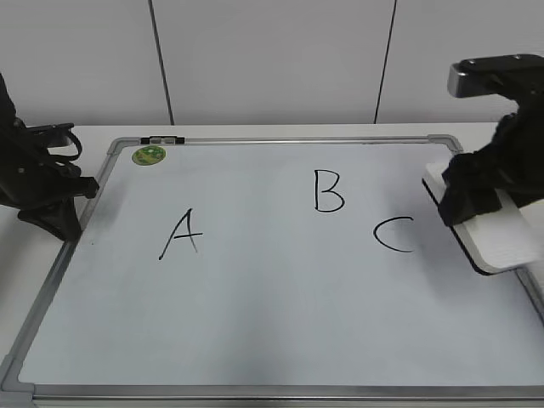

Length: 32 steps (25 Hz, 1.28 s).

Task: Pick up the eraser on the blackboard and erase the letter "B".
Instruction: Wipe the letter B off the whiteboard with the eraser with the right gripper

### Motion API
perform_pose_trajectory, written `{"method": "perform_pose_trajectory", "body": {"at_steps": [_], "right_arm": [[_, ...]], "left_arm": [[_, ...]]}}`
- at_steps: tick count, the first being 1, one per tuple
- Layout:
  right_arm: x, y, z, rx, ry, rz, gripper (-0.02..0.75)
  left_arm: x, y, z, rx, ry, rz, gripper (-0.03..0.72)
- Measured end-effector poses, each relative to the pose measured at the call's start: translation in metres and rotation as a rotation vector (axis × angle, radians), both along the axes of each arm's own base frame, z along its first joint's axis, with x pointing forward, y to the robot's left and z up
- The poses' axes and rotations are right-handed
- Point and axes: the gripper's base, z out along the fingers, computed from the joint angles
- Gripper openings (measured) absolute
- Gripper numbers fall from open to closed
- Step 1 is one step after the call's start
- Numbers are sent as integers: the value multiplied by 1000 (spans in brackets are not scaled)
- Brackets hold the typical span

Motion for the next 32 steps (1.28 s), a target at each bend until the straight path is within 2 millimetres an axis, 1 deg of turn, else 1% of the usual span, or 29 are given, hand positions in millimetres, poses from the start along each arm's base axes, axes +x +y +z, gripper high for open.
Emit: {"method": "perform_pose_trajectory", "body": {"at_steps": [2,4,8,12,15,19,23,28,30,32], "right_arm": [[13,10,6,-1,14,18,554],[24,17,7,-4,32,29,554],[53,28,8,-7,52,38,554],[85,36,3,-13,84,41,554],[105,43,-2,-17,95,47,554],[130,60,-11,-16,79,70,554],[151,72,-28,-21,90,84,554],[174,80,-49,-27,102,87,554],[180,84,-54,-28,98,92,554],[186,92,-61,-32,94,115,554]], "left_arm": [[0,0,0,0,0,0,14],[0,0,0,0,0,0,14],[0,0,0,0,0,0,14],[0,0,0,0,0,0,14],[0,0,0,0,2,0,14],[0,0,0,0,2,0,14],[0,0,0,-1,5,-1,14],[0,0,0,-1,5,-1,14],[-1,0,0,-1,7,-1,14],[-1,0,0,-1,7,-1,14]]}}
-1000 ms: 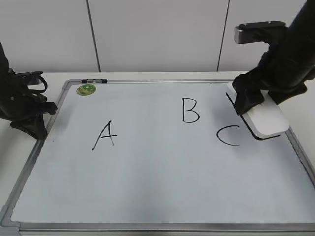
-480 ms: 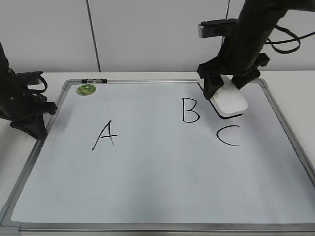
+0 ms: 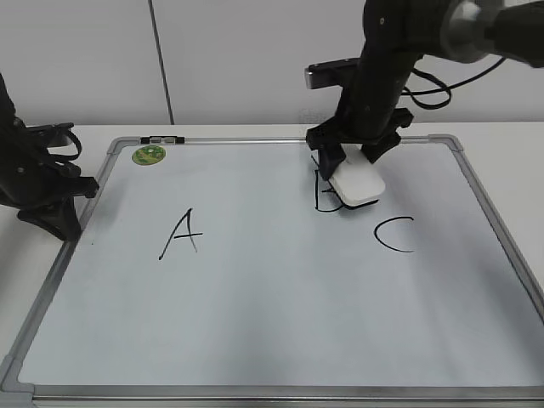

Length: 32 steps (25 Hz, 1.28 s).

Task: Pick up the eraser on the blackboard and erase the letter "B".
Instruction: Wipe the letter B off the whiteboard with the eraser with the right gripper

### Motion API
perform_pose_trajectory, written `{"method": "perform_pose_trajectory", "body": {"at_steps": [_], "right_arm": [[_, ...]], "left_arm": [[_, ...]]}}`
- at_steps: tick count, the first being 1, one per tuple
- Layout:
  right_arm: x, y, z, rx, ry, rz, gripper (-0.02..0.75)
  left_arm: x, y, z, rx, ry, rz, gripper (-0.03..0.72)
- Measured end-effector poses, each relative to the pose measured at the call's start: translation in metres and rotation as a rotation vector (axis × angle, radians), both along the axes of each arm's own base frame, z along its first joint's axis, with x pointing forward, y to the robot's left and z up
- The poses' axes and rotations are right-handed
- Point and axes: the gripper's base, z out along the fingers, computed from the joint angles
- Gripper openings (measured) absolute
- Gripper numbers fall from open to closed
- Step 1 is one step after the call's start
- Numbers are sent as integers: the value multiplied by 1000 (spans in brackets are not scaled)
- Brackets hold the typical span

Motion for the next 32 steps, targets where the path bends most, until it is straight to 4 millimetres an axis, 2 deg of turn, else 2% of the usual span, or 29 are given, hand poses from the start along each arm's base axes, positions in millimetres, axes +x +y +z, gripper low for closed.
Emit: {"method": "perform_pose_trajectory", "body": {"at_steps": [6,11,26,32], "right_arm": [[7,33,-22,-12,16,76,554],[8,44,-41,-23,42,102,554],[13,42,-44,-101,-8,131,554],[21,26,-44,-95,-20,97,554]], "left_arm": [[0,0,0,0,0,0,14],[0,0,0,-1,0,1,14],[0,0,0,-1,0,1,13],[0,0,0,-1,0,1,13]]}}
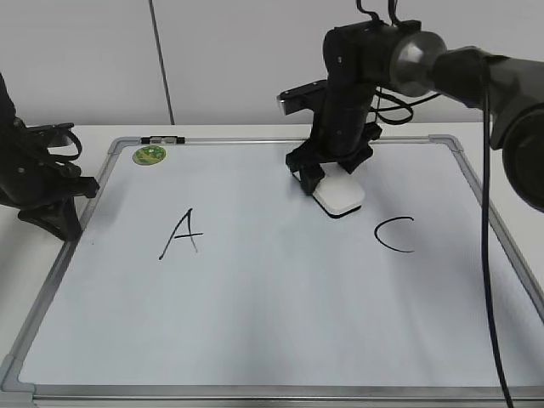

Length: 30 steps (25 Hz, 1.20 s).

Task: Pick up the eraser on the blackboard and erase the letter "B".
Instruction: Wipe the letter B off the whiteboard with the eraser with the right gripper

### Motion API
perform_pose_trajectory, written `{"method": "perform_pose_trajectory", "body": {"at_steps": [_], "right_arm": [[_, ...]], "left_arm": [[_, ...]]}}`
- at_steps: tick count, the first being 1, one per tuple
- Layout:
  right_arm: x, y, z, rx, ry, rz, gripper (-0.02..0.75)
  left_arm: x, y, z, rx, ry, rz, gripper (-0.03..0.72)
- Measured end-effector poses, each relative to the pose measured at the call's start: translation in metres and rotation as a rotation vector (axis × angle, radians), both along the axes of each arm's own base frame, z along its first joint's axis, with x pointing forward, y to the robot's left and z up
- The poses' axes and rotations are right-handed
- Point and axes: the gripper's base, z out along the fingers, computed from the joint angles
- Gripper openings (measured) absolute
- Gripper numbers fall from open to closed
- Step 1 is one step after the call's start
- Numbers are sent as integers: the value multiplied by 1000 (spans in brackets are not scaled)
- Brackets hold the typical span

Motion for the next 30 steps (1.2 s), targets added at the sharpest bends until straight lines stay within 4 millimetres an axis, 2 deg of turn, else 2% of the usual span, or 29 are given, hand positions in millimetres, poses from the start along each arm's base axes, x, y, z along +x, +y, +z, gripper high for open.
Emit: {"method": "perform_pose_trajectory", "body": {"at_steps": [16,23,28,30], "right_arm": [[21,-70,0,33,13,-153,554],[21,-70,0,44,17,-154,554],[16,-52,0,9,11,-105,554],[12,-38,0,-7,6,-61,554]], "left_arm": [[0,1,0,8,0,-5,14],[0,1,0,8,0,-5,14],[0,1,0,9,1,-7,14],[0,1,0,9,1,-7,14]]}}
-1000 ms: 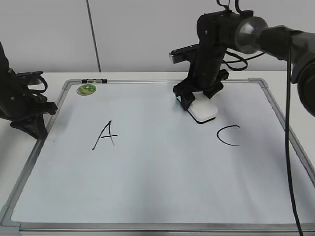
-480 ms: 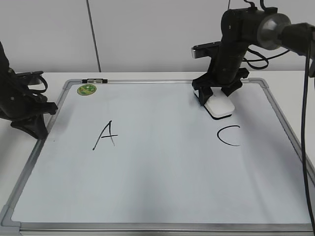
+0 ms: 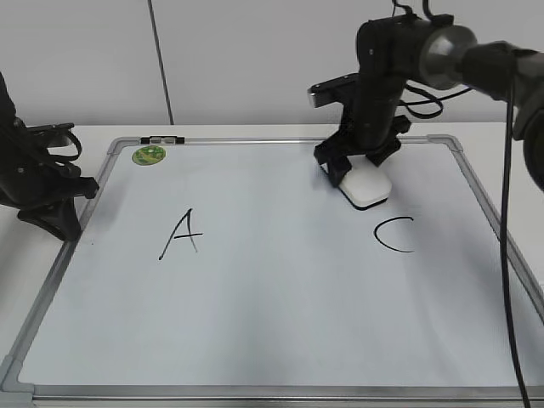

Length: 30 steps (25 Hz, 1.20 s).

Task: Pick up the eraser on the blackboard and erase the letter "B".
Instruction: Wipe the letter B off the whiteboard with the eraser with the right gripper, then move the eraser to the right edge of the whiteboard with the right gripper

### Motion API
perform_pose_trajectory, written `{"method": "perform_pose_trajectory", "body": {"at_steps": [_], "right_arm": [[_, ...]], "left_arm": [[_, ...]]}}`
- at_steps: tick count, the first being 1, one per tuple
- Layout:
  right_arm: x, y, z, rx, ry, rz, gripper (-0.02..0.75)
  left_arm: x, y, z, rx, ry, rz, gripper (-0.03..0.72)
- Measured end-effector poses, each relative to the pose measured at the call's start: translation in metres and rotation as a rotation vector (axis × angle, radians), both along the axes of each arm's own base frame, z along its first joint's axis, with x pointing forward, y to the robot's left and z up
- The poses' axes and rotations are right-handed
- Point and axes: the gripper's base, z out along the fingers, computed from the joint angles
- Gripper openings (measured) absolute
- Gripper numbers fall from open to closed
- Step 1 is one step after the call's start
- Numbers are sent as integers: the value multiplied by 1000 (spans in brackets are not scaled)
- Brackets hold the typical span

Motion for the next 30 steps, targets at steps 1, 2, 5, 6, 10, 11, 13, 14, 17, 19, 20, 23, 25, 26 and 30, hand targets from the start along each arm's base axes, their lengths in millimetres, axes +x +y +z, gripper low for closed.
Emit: {"method": "perform_pose_trajectory", "body": {"at_steps": [1,2,5,6,10,11,13,14,17,19,20,23,25,26,30], "right_arm": [[-3,11,0,2,1,29,554],[-8,23,0,13,6,62,554],[-21,56,0,47,24,137,554],[-25,67,1,54,29,161,554],[-30,78,5,77,49,179,554],[-31,78,7,79,54,180,554],[-33,78,18,77,41,187,554],[-34,78,27,75,21,190,554],[-38,71,72,68,-76,194,554],[-44,64,102,72,-130,192,554],[-48,60,113,76,-145,188,554],[-59,47,136,74,-171,173,554],[-68,35,148,72,-168,158,554],[-75,27,155,71,-168,148,554],[-94,-15,163,67,-127,27,553]], "left_arm": [[0,0,0,0,0,0,14],[0,0,0,0,0,0,14],[0,0,0,0,0,0,14],[0,0,0,0,0,0,14],[0,0,0,0,2,0,14],[0,0,0,0,2,0,14],[0,0,0,0,1,0,14],[0,0,0,0,1,1,14],[0,0,0,0,1,1,14],[0,0,0,0,1,1,14],[0,0,0,0,1,1,14],[0,0,0,0,1,1,14],[0,0,0,0,1,1,14],[0,0,0,0,1,1,14],[0,0,0,1,1,0,15]]}}
